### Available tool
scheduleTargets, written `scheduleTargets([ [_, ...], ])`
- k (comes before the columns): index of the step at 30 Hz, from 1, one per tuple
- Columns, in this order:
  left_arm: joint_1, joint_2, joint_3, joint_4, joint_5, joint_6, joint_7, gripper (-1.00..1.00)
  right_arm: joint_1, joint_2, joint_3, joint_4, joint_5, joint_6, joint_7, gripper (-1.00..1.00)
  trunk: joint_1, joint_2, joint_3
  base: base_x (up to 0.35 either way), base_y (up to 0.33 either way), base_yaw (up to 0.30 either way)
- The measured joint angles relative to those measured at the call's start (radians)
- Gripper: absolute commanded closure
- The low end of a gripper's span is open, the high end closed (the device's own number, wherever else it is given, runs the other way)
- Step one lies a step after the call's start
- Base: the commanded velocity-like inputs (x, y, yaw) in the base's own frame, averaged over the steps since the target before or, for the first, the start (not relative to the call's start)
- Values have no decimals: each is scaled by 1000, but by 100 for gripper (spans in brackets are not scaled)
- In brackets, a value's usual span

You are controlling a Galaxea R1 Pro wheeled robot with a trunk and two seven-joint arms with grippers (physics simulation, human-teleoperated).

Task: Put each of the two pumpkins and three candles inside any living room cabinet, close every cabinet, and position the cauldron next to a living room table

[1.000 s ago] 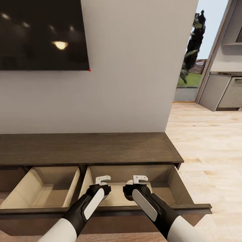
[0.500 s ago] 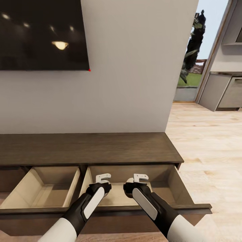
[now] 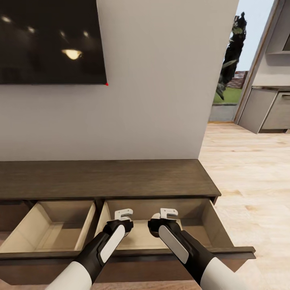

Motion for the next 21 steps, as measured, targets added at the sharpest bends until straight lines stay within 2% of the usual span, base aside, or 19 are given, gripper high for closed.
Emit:
scheduleTargets([
  [21, 0, 2, 2, -11, -2, 1, 0, 100, 0, 0, 0, -1, -1, 1, 0, 100, 10, -5, -81, 0, 0, 0],
])
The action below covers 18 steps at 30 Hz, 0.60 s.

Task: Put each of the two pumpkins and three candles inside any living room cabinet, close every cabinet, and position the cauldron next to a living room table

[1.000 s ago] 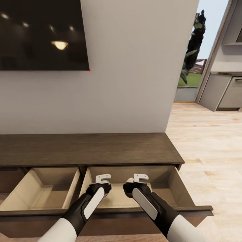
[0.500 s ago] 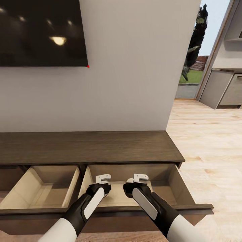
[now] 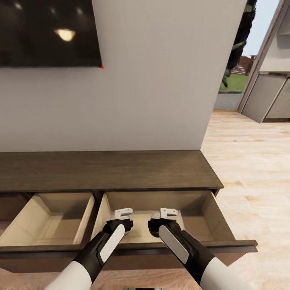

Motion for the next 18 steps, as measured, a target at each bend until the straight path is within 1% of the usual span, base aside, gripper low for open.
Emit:
scheduleTargets([
  [5, 0, 0, 0, 0, 0, -1, 1, 100, 0, 0, 0, 0, 0, 0, 0, 100, 2, -1, -19, 0, 0, 0],
  [6, 0, 0, 0, 0, 0, -1, 1, 100, 0, 0, -1, 0, 0, 0, 0, -100, 3, -1, -23, 0, 0, 0],
  [18, 0, 0, 0, -4, 0, -1, 2, 100, 0, 0, -1, 0, 1, -1, 0, -100, 8, -4, -70, 0, 0, 0],
])
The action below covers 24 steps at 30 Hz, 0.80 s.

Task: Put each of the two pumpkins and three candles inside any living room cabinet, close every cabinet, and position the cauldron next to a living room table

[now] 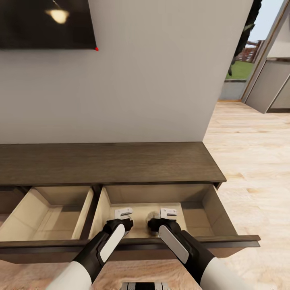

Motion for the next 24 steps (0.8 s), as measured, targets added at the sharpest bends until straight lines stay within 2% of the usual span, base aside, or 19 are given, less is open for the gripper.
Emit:
scheduleTargets([
  [4, 0, 0, 0, -1, 0, 0, 0, 100, 0, 0, 0, 0, 0, 0, 0, -100, 2, -1, -15, 0, 0, 0],
  [8, 0, 0, 0, -2, -1, -1, 0, 100, 0, 0, 0, 0, 0, 0, 0, -100, 2, -1, -16, 0, 0, 0],
  [9, 0, 0, 0, -3, -1, -1, 0, -100, 0, 0, 0, 0, 0, 0, 0, -100, 2, -1, -16, 0, 0, 0],
  [24, 0, 0, -2, -3, -1, -4, 2, -100, 0, 0, -2, -1, 0, 0, 0, -100, 2, -1, -16, 0, 0, 0],
])
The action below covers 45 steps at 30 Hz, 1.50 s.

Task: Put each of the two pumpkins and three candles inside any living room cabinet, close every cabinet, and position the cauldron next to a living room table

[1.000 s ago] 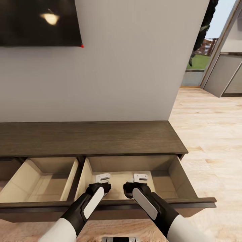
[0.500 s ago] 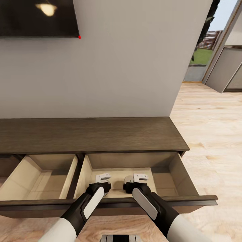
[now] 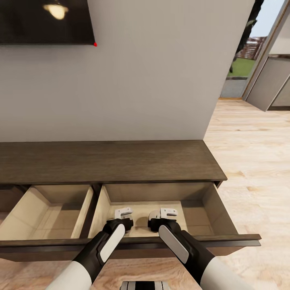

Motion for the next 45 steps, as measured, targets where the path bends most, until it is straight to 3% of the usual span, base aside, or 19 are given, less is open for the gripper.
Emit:
scheduleTargets([
  [13, 0, 0, 1, 0, 2, 1, 0, -100, 0, 0, 0, 0, 0, 0, 0, -100, 0, 0, 0, 0, 0, 0],
  [45, 0, 6, 7, -51, 6, 12, 8, -100, 0, -2, -2, -2, -2, 3, 0, -100, -14, 7, 124, 0, 0, 0],
])
